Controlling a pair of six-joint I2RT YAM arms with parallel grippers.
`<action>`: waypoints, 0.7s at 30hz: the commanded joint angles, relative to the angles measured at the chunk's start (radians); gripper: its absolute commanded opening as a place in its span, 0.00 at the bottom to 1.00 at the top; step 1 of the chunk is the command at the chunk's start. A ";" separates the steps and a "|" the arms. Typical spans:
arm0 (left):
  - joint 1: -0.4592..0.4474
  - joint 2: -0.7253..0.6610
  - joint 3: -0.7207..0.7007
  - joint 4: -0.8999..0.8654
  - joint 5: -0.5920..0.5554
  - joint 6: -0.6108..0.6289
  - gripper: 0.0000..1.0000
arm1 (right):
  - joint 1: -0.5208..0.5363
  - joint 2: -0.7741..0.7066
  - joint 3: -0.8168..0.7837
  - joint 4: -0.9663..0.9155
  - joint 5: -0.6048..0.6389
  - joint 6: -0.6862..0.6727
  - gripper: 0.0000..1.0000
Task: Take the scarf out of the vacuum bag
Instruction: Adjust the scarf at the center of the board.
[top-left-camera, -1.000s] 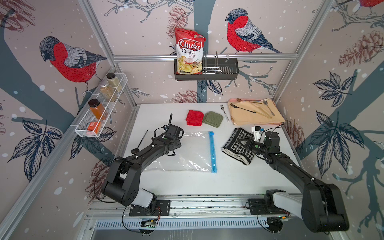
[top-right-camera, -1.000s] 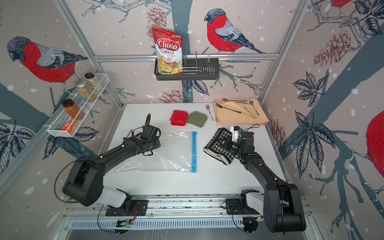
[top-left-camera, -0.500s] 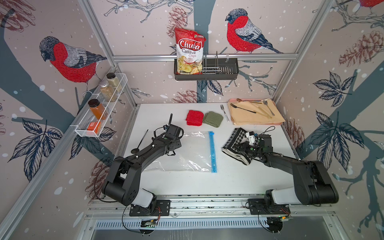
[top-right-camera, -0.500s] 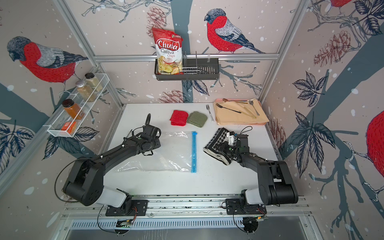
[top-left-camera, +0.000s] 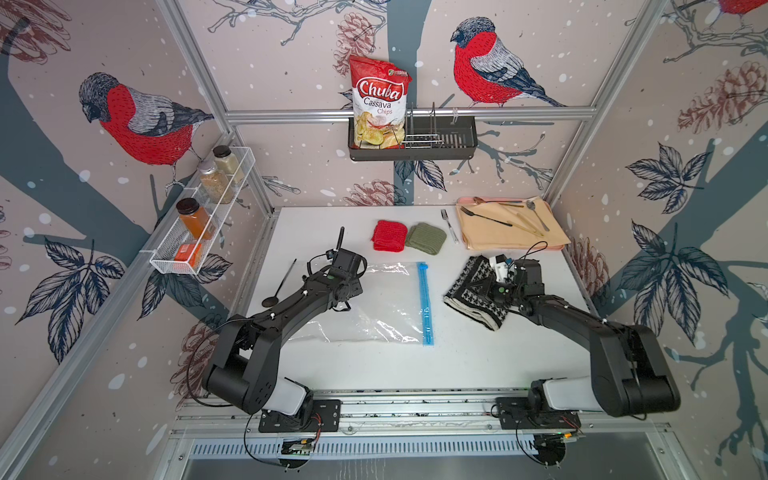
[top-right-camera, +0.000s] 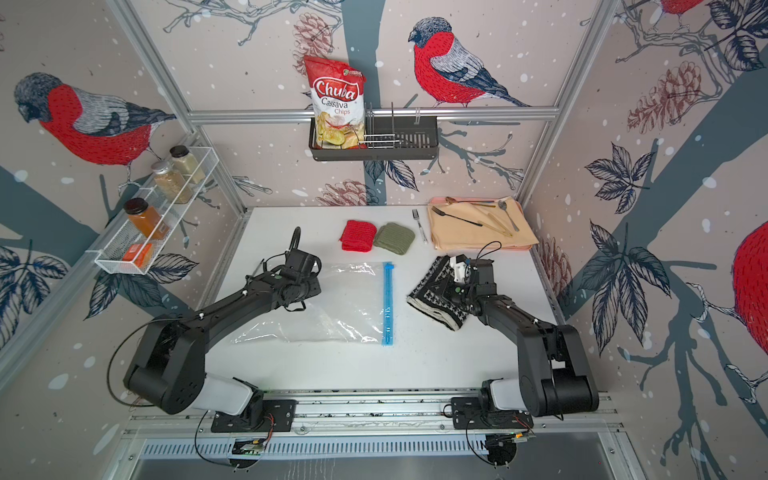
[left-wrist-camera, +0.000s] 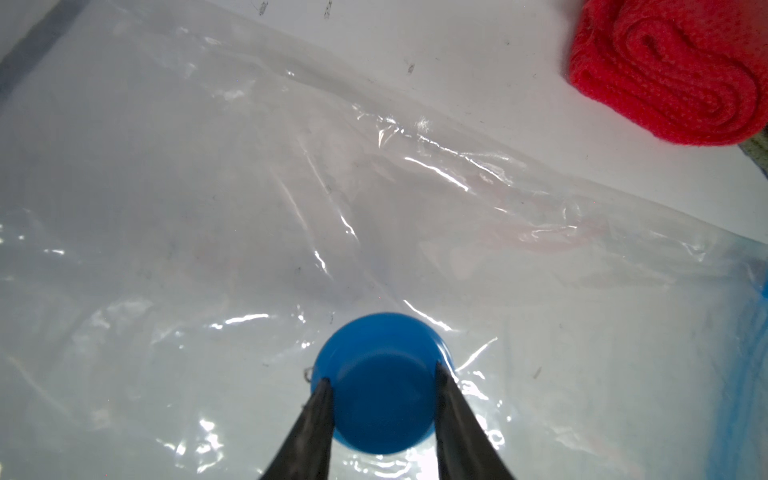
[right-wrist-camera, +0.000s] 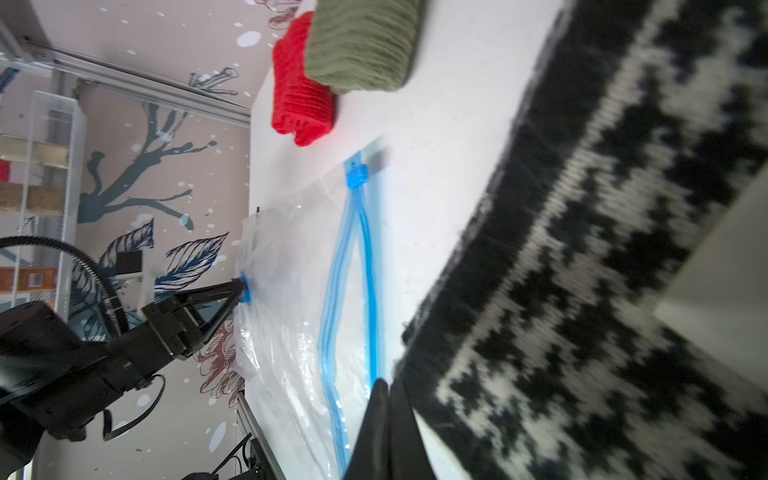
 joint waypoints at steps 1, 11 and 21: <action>0.000 0.002 0.009 -0.007 -0.016 -0.005 0.10 | 0.008 -0.027 -0.021 0.005 -0.009 -0.012 0.00; -0.005 -0.015 0.008 -0.019 -0.027 -0.012 0.11 | -0.006 0.178 -0.151 0.162 -0.031 0.026 0.00; -0.006 -0.031 0.001 -0.022 -0.035 -0.017 0.11 | -0.015 0.010 -0.001 -0.018 -0.031 -0.003 0.00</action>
